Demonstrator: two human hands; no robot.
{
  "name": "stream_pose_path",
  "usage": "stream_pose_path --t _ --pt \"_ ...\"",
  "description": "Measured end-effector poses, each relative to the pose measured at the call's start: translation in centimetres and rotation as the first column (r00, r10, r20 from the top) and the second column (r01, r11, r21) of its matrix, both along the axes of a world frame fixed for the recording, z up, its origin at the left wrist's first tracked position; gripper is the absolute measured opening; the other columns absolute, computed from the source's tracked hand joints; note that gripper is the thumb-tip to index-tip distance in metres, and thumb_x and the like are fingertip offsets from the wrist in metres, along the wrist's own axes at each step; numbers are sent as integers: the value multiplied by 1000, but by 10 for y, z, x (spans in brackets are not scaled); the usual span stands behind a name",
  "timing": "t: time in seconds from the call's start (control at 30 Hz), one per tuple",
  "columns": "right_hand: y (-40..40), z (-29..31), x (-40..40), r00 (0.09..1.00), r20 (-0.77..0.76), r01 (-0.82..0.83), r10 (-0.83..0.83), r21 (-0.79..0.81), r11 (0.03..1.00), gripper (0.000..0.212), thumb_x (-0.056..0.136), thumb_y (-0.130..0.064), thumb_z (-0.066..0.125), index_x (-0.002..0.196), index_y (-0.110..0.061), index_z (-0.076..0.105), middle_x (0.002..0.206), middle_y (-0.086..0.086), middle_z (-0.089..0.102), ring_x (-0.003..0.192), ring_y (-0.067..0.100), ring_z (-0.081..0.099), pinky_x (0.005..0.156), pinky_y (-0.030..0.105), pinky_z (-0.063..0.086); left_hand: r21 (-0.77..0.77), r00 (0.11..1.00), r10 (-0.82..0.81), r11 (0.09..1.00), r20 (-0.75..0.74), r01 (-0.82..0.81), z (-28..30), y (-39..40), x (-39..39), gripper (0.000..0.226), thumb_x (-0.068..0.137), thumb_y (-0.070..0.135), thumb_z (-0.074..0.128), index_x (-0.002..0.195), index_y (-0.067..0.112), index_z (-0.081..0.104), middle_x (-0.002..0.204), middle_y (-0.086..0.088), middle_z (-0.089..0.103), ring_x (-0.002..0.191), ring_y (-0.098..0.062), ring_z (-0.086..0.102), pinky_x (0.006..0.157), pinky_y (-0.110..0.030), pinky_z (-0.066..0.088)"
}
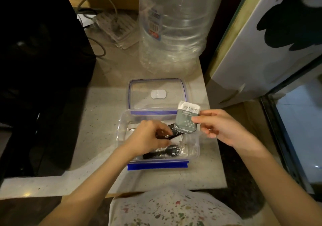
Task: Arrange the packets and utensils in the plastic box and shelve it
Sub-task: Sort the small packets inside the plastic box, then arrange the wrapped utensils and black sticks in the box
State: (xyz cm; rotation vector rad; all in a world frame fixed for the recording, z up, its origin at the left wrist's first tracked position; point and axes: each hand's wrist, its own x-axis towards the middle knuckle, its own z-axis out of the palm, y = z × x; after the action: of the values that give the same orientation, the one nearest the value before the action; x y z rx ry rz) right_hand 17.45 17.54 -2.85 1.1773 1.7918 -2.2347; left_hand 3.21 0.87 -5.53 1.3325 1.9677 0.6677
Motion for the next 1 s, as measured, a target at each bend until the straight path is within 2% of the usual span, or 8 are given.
stream_pose_path --t 0.1,0.2,0.37,0.43,0.57,0.77,0.93,1.0 --pt "4 -3 2 1000 20 0 2 -59 998 39 61 -21 75 98 -10 71 79 7 66 40 5 44 31 13 31 -37 950 -256 967 -177 254 -7 14 7 31 77 29 70 107 23 67 114 2 66 103 -15 57 90 -32 48" --pt "6 -5 3 999 32 8 -4 -103 995 29 72 -12 72 100 -6 69 79 5 68 39 4 44 32 13 31 -15 877 -383 918 -291 396 -18 26 14 29 77 27 68 107 26 65 121 -1 60 107 -17 52 84 -27 47" --pt "6 -8 4 1000 16 -10 13 -140 990 17 81 -6 65 97 -4 68 68 0 68 41 4 45 36 14 36 35 796 -463 856 -391 515 -28 34 24 2 76 22 65 76 21 67 83 4 67 74 -12 48 66 -25 46" --pt "6 -8 3 999 24 -22 25 -116 993 15 82 -7 65 97 -4 68 65 0 66 42 5 46 38 14 37 28 778 -480 844 -406 536 -29 34 22 6 76 18 64 72 20 67 77 3 67 72 -15 50 65 -26 45" --pt "7 -5 1 995 64 -76 79 -51 996 12 81 -11 68 92 -8 70 67 6 59 47 9 46 40 15 39 10 731 -473 836 -492 548 -28 28 9 8 79 22 61 76 23 69 93 3 70 93 -17 57 78 -35 51" --pt "1 7 -1 964 117 -253 240 120 960 9 80 -9 69 89 -13 71 56 -2 64 46 8 53 42 16 43 -115 591 -511 808 -624 578 -32 11 -7 29 81 20 62 109 27 65 123 6 64 118 -21 53 89 -37 51" --pt "-15 14 -13 878 334 -435 342 259 862 42 79 -7 70 119 -7 56 87 14 73 55 13 64 50 23 54 -108 550 -463 824 -695 557 -26 7 -8 38 69 24 75 105 31 67 112 6 70 112 -21 59 85 -32 54" --pt "-26 13 -18 821 428 -522 379 289 803 41 81 -7 68 119 -9 53 91 16 71 57 14 66 52 24 56 -113 548 -447 837 -707 536 -27 5 -7 39 65 28 78 102 31 68 107 6 72 109 -21 61 84 -31 54"
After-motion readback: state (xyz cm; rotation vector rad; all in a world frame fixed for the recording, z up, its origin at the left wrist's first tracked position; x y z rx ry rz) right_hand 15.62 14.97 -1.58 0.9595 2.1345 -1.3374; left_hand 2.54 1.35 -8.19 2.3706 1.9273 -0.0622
